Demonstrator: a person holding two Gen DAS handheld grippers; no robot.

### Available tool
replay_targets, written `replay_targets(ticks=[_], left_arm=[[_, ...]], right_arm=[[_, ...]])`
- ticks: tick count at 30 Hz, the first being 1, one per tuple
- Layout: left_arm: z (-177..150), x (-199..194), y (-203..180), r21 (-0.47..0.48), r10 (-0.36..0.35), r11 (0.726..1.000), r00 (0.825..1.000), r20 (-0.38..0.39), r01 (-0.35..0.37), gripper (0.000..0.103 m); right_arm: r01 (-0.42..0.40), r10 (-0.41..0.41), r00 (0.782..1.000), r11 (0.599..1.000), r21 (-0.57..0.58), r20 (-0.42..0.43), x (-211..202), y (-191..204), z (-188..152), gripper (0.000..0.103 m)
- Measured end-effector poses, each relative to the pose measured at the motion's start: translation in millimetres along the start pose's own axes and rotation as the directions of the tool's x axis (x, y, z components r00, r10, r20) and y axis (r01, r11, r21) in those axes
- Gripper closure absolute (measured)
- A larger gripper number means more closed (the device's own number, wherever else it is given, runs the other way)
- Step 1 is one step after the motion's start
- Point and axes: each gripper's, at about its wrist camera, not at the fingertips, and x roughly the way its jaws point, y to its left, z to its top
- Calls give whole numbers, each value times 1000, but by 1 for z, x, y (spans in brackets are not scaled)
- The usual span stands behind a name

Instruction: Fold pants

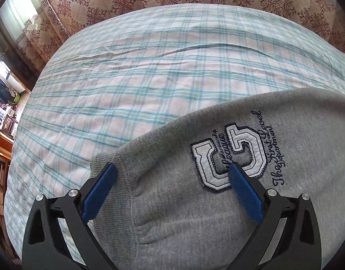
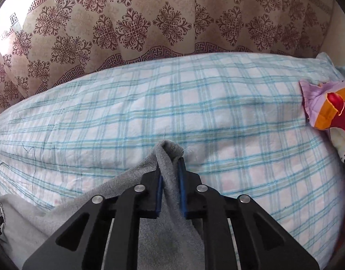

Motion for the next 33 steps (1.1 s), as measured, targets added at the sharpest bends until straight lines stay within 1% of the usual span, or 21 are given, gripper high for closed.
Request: replay_targets(ticks=[1, 4, 6, 8, 10, 12, 14, 15, 16, 17, 18, 19, 20, 22, 24, 27, 28, 30, 33], left_arm=[[1, 0, -1, 1, 14, 1000, 1000, 9, -14, 2], [7, 0, -8, 16, 58, 998, 997, 45, -59, 2], [12, 3, -11, 21, 79, 997, 995, 63, -80, 2], [18, 7, -12, 21, 93, 995, 993, 76, -95, 2], [23, 12, -13, 21, 117, 993, 989, 88, -120, 2], [27, 17, -11, 18, 134, 990, 986, 97, -136, 2], [29, 22, -8, 3, 123, 992, 988, 93, -124, 2], [29, 22, -7, -6, 115, 993, 989, 92, -115, 2], [29, 23, -5, -10, 107, 994, 990, 92, -106, 2], [29, 22, -4, -13, 98, 995, 991, 91, -98, 2], [29, 22, -1, -19, 87, 996, 993, 85, -85, 2], [29, 20, 1, -26, 77, 997, 994, 78, -75, 2], [29, 18, 5, -35, 70, 997, 995, 71, -68, 2], [28, 12, 12, -52, 65, 997, 996, 66, -62, 2], [24, 0, 17, -61, 40, 998, 996, 78, -35, 2], [12, -23, 16, -33, 4, 999, 995, 99, -1, 2], [7, -31, 14, -18, -8, 1000, 995, 104, 10, 2], [-6, -43, 10, 16, -38, 999, 994, 105, 37, 2], [-25, -53, 0, 78, -65, 995, 994, 92, 58, 2]], right_arm=[[9, -9, 999, 1000, 1, 36, -8, -2, 5, 93], [-4, 0, 992, 999, 36, 126, -30, -9, 20, 94], [-7, -2, 986, 999, 53, 169, -37, -10, 27, 94], [12, -22, 980, 998, 56, 197, -37, -5, 31, 94], [50, -56, 978, 998, 34, 199, -27, 5, 34, 94], [81, -84, 982, 996, 24, 169, -9, 10, 33, 93], [98, -101, 987, 995, 27, 125, 14, 9, 29, 91], [102, -104, 989, 994, 30, 105, 22, 7, 26, 87], [107, -109, 988, 994, 30, 108, 27, 6, 23, 70], [127, -129, 984, 991, 30, 120, 27, 5, 21, 59], [157, -161, 978, 987, 37, 134, 25, 4, 20, 38], [181, -187, 971, 982, 52, 149, 19, 1, 19, 32], [184, -193, 968, 981, 67, 161, 14, -4, 18, 32], [171, -183, 968, 982, 82, 172, -2, -11, 15, 32], [165, -174, 967, 984, 62, 186, -20, -11, 10, 32], [121, -120, 973, 993, 7, 199, -49, 0, -8, 32], [93, -89, 976, 996, -13, 197, -58, 7, -16, 32], [45, -36, 984, 998, -50, 177, -71, 20, -34, 31], [-26, 40, 992, 993, -118, 117, -83, 45, -67, 31]])
